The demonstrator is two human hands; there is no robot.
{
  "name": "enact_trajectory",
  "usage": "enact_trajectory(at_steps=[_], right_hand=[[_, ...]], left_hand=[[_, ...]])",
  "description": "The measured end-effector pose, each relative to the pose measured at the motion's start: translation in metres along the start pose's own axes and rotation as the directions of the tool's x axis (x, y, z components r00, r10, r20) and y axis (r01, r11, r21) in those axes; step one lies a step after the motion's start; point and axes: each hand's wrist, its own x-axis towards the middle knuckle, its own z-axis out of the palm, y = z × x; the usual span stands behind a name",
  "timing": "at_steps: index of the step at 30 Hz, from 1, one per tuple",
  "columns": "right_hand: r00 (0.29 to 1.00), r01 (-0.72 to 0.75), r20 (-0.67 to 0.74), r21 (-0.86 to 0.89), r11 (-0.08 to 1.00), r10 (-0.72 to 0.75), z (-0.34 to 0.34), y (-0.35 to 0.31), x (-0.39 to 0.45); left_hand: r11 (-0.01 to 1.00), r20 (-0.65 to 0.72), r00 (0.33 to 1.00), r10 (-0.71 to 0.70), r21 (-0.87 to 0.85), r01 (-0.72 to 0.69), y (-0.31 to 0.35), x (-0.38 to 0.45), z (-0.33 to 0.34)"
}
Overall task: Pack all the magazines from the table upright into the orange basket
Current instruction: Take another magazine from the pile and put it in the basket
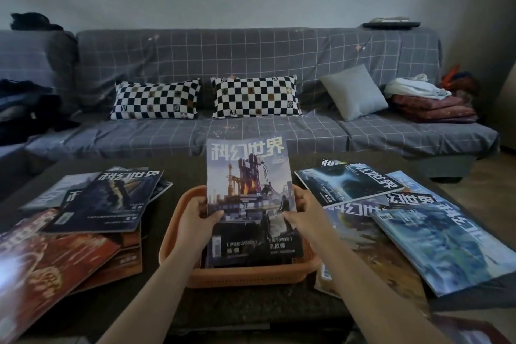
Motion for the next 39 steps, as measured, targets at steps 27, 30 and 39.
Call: enact_trajectory(at_steps=[27,30,39], right_hand=[[0.985,-0.107,0.092,-0.349,0.931,0.148,0.021,0.014,0.012],[0.989,-0.089,0.093,-0.258,0.962,0.117,0.021,0.014,0.010],[1.000,0.020,-0.009,0.008,1.000,-0.020,-0.006,-0.006,0.014]], left_hand=[[0.949,-0.052,0.991,-0.124,0.285,0.134,-0.007,-0.003,0.001],[0.971,0.007,0.995,-0.097,0.220,0.093,-0.003,-0.007,0.004],[0.984,0.077,0.984,0.159,0.069,-0.164,0.053,-0.002,0.049]])
